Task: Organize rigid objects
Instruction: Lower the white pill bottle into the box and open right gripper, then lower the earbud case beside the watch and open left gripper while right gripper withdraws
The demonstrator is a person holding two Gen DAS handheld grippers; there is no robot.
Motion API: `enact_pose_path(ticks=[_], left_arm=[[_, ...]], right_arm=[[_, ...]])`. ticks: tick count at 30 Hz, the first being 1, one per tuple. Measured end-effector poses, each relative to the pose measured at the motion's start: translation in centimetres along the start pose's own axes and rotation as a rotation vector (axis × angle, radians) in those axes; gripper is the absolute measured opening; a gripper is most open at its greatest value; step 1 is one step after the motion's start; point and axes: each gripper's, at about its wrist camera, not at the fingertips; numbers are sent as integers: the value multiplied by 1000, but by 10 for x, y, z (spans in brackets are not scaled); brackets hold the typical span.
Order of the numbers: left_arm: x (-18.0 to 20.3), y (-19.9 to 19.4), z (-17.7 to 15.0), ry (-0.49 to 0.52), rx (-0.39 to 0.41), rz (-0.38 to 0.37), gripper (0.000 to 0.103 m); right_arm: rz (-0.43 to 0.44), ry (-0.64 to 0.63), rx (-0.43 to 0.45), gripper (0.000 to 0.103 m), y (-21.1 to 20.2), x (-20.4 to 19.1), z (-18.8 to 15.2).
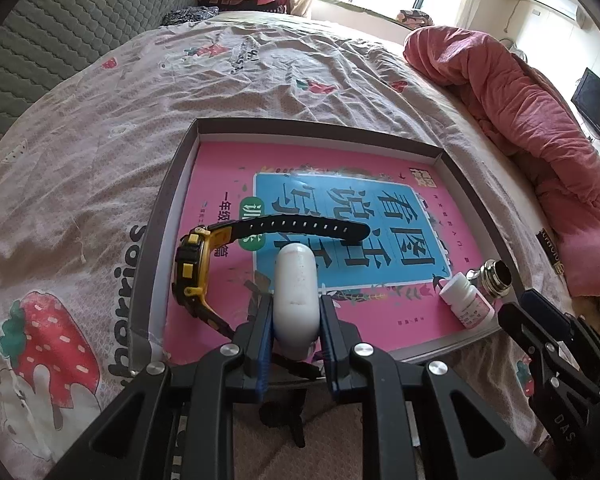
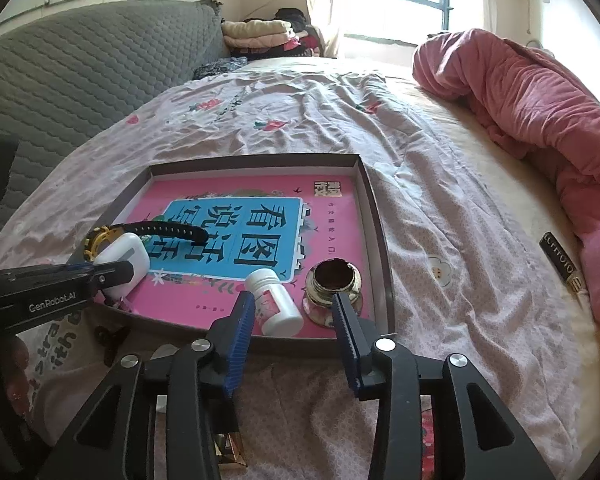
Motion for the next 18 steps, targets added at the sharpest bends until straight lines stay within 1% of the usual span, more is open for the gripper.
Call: enact_pose_path(ticks=[18], left_arm=[[6, -12, 0, 6, 17, 10, 22]], right_arm=[[4, 9, 0, 45, -2, 3, -2]])
Point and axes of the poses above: each gripper's, at about its wrist camera, not at the fingertips, and y roughly the way its jaws point, x to its right, z to its top, and after that the axes turned 15 degrees about -z, right-handed
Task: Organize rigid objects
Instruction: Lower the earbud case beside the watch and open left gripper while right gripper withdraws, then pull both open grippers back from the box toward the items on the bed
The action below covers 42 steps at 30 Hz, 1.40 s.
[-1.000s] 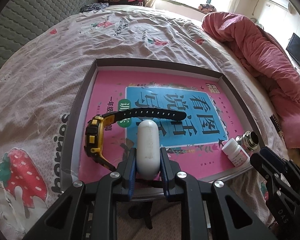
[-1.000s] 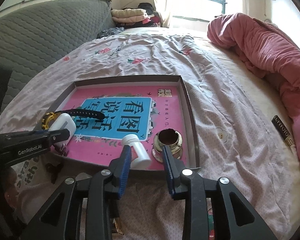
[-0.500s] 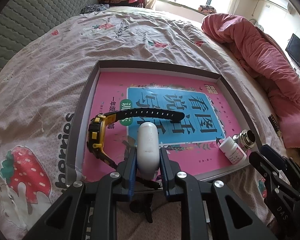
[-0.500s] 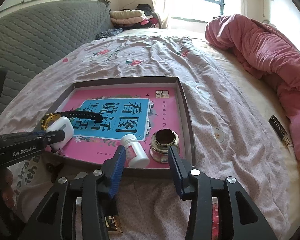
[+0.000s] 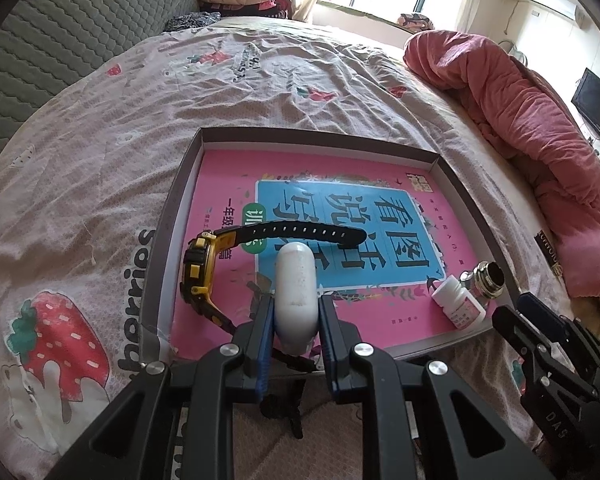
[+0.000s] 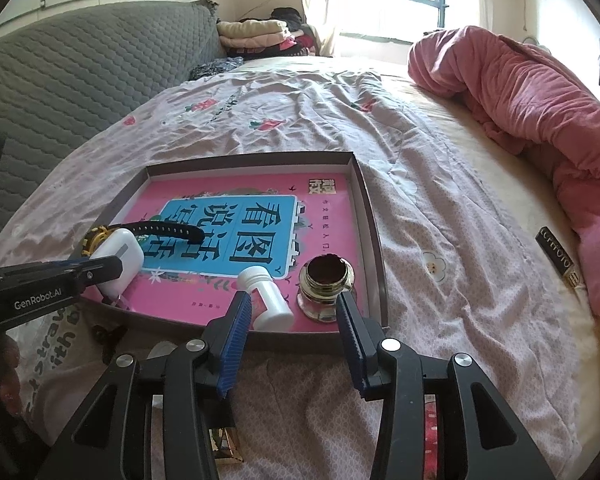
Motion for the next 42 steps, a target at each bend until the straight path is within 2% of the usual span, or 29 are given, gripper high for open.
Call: enact_pose_path(ticks=[16, 20, 37, 39, 41, 42], left_arm=[[18, -31, 5, 30, 69, -26, 22], [20, -36, 4, 34, 74, -15, 22], [13, -65, -5, 33, 105, 48, 22], [14, -67, -7, 40, 104, 57, 25], [16, -70, -8, 48, 105, 64, 35], [17, -72, -9, 51, 108, 65, 37]], right_arm=[[-10, -10, 25, 47, -16, 3, -2], [-9, -5, 34, 56, -22, 6, -2], [-10, -11, 83, 60, -47, 12, -5], [-13, -8, 93, 60, -50, 13, -5], [-10, -7, 103, 61, -54, 13, -5], [-9, -7, 108, 63, -56, 13, -5]])
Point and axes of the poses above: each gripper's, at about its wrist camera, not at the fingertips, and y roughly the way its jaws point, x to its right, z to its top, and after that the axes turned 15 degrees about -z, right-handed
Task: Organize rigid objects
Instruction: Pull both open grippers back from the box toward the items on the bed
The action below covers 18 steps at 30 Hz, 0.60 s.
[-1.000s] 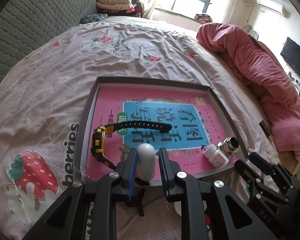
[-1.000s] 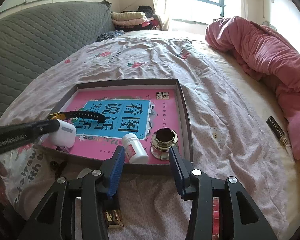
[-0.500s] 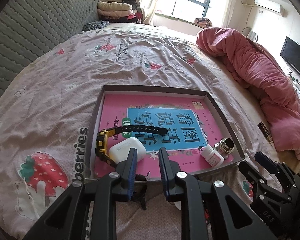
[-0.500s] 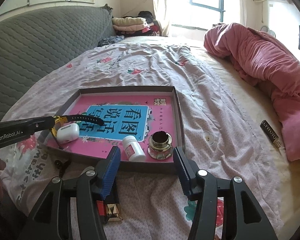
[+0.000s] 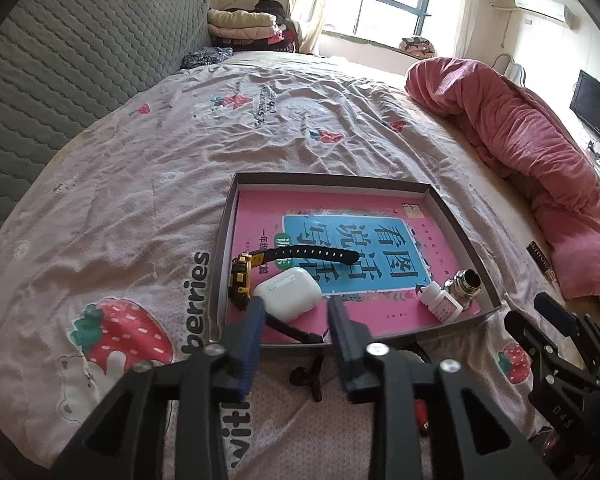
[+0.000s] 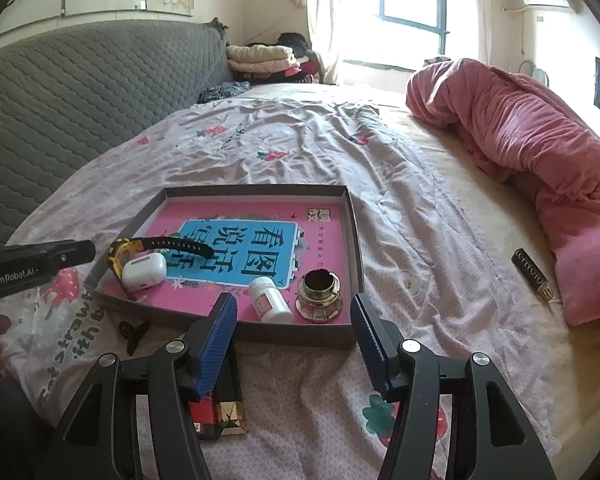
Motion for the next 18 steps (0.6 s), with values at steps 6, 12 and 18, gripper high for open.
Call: enact_pose_path(ticks=[6, 12, 18], left_arm=[[8, -10, -5, 17, 7, 7, 38], [11, -12, -11, 20, -5, 9, 39], [15, -14, -15, 26, -11, 4, 39]], right_arm=[[3, -4, 16, 69, -8, -1, -1], [4, -11, 22, 70, -14, -2, -6], [2, -17, 27, 70, -17, -2, -9]])
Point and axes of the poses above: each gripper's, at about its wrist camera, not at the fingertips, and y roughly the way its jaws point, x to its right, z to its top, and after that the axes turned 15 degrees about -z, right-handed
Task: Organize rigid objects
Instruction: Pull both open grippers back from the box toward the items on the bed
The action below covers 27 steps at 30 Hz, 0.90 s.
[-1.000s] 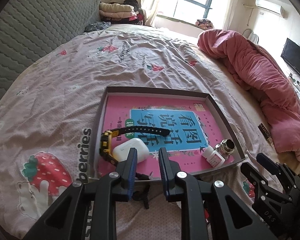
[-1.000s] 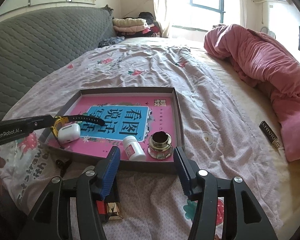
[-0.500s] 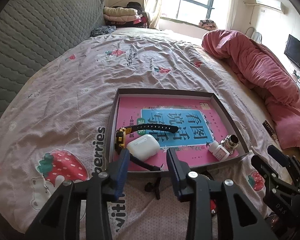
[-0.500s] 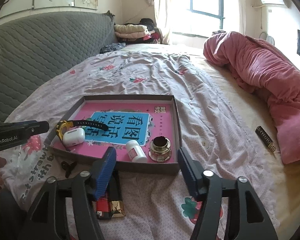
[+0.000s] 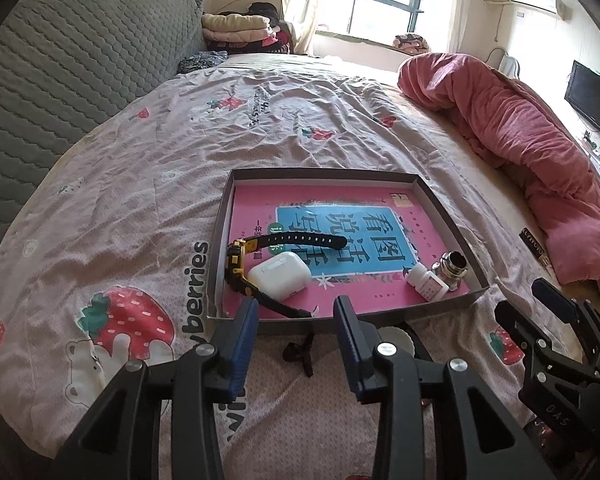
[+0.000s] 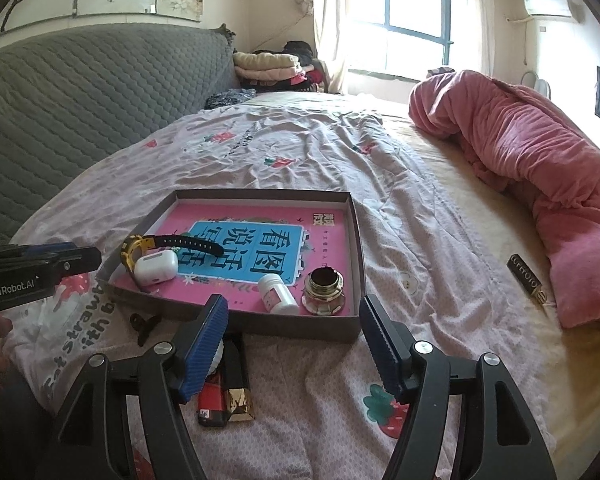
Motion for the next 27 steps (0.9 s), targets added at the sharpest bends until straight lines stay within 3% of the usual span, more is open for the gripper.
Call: enact_pose_path(ticks=[18, 27], left_arm=[[13, 3, -16, 29, -48, -24, 39], [-2, -6, -33, 17, -74, 2, 39]], right_arm=[[9, -28, -34, 70, -3, 0, -17], [27, -56, -60, 70, -10, -4, -31]])
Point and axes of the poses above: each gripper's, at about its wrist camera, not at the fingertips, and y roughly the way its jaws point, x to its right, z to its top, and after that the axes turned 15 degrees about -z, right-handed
